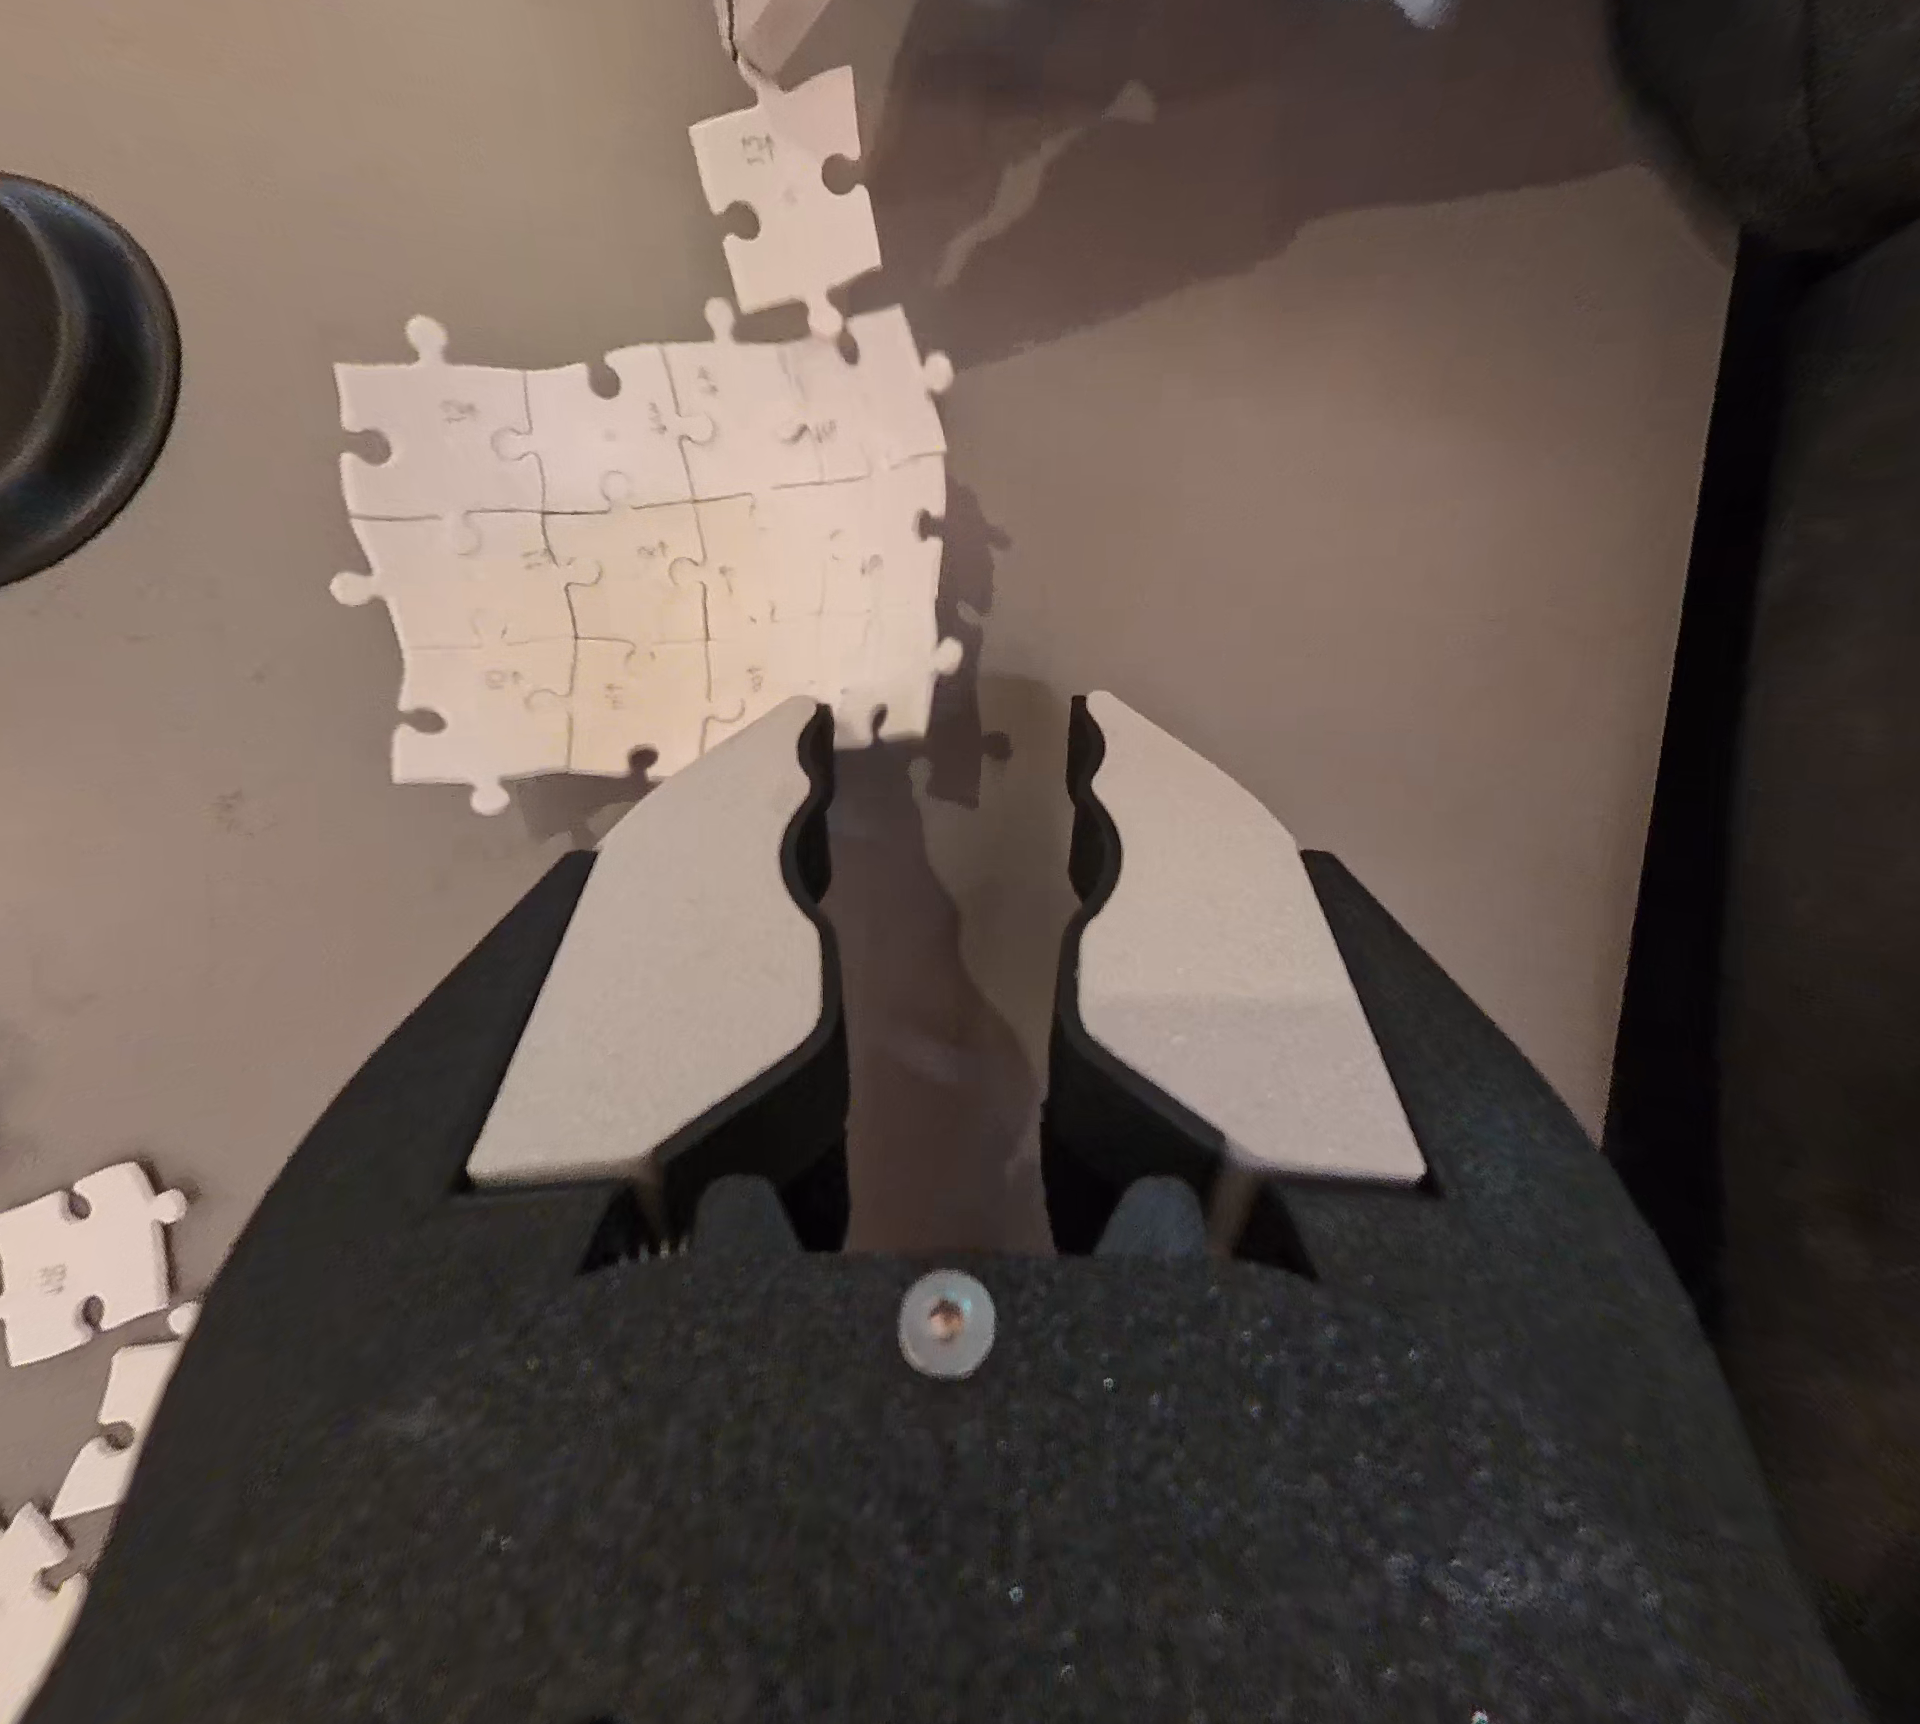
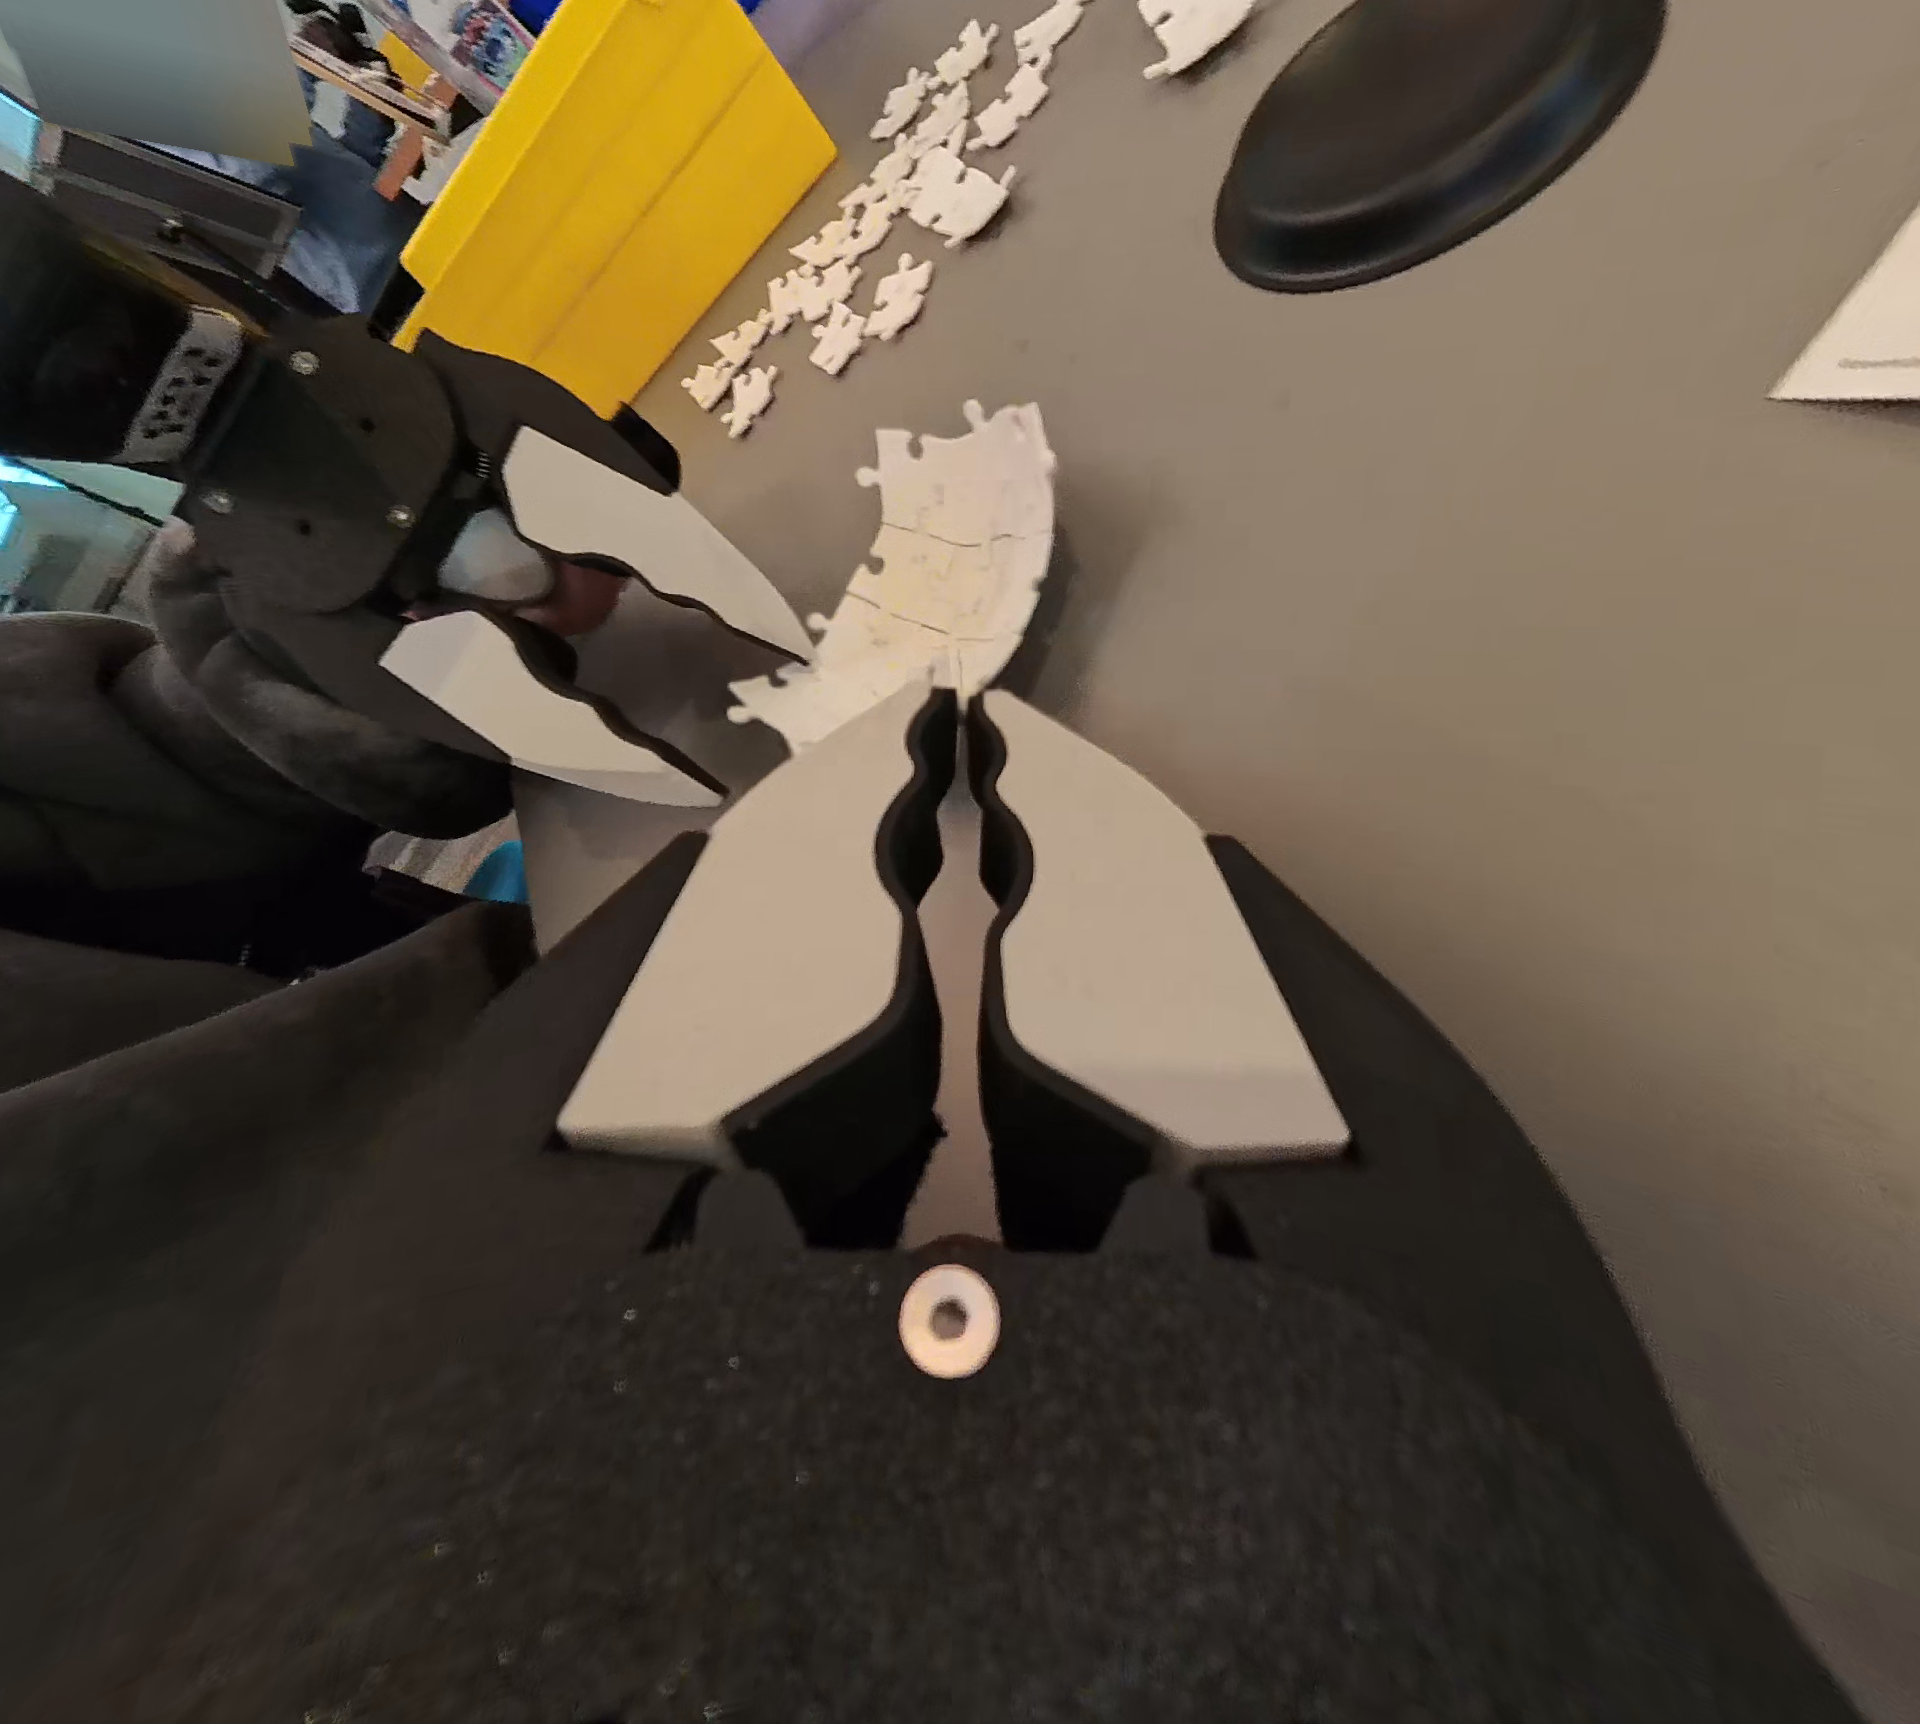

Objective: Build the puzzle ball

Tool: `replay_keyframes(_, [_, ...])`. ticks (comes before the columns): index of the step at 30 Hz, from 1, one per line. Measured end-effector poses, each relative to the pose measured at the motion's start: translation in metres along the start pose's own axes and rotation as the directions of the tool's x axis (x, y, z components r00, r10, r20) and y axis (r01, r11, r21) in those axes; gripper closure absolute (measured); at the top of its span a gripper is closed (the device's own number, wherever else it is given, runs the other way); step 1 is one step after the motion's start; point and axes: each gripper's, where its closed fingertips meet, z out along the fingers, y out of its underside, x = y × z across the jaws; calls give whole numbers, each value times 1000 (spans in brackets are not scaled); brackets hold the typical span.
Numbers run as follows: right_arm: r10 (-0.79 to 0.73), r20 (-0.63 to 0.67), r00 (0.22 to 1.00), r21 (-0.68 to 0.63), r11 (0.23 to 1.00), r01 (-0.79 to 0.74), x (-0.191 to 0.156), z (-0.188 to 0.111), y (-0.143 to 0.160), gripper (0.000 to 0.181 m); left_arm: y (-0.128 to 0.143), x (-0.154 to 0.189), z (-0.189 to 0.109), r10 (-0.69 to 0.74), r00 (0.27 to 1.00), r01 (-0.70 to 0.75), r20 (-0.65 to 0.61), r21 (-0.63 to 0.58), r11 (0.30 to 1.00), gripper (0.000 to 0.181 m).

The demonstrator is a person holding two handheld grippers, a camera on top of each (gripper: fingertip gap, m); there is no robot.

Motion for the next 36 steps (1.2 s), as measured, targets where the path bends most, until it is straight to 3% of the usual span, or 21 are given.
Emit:
replay_keyframes(16, [-1,-13,1000,-21,1000,1,3,8,0,179,-1,4,0,-4,1000,4,-20,8,1000,139])
replay_keyframes(23, [11,2,1000,10,1000,-11,1,6,-6,179,-18,-13,-21,-65,998,63,10,111,992,139])
replay_keyframes(29, [53,140,989,112,991,-69,-25,1,-25,179,-37,-25,-25,-142,988,129,56,190,973,151])
replay_keyframes(32, [23,220,975,189,980,-66,-46,-2,-38,179,-58,-16,-24,-167,986,167,-21,259,951,151])
replay_keyframes(36, [-70,225,972,249,968,12,-63,2,-40,179,-77,-8,-30,-255,947,310,-196,350,884,154])
